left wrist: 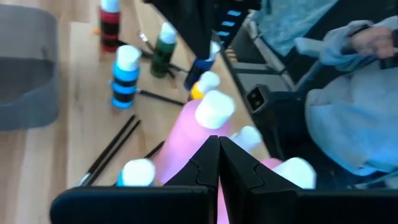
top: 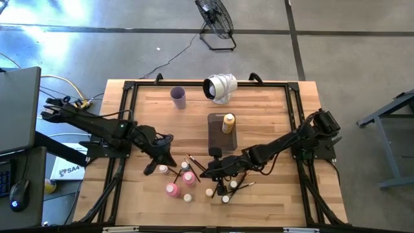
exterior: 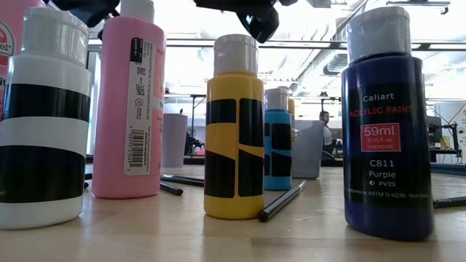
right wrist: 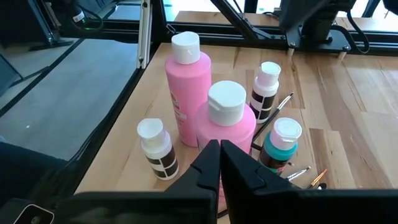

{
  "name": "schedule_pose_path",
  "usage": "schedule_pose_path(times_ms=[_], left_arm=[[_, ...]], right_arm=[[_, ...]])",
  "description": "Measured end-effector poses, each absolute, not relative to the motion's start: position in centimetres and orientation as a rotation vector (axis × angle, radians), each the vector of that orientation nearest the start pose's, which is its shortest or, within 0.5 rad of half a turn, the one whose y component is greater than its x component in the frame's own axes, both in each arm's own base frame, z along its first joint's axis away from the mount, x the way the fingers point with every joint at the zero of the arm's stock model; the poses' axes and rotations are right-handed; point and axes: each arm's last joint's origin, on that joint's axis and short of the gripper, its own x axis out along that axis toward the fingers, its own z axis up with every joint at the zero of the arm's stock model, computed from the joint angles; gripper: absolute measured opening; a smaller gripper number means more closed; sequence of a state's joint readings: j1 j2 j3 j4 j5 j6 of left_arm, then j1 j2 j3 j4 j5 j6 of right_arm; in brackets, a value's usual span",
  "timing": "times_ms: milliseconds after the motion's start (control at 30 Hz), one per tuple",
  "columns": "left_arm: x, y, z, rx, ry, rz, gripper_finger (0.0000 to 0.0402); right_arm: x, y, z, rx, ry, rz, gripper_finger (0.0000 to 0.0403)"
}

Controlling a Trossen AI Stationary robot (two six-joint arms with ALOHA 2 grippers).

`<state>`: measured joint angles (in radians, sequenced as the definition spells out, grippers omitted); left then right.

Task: Pick & Place Paint Supplies
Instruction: Put the top pink paint bottle into the black bin

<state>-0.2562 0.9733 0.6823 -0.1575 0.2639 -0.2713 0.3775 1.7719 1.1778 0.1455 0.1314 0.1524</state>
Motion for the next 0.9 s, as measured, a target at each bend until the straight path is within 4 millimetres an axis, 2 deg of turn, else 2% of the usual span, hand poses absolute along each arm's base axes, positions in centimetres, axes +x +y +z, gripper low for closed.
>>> schedule_pose_path(times_ms=[333, 733, 900], left_arm=[[20.2, -6.1, 25.9, -0.282, 0.592, -0.417, 0.0006], [22.3, -6.7, 23.3, -0.291, 0.71, -0.406, 0.0006], [22.7, -6.9, 23.4, -0.301, 0.677, -0.448, 0.0006]], right_arm=[[37.0, 14.3, 23.3, 0.036, 0.452, 0.208, 0.0004], [37.0, 14.2, 23.3, 0.036, 0.452, 0.208, 0.0004], [37.0, 14.2, 23.3, 0.036, 0.453, 0.208, 0.0004]])
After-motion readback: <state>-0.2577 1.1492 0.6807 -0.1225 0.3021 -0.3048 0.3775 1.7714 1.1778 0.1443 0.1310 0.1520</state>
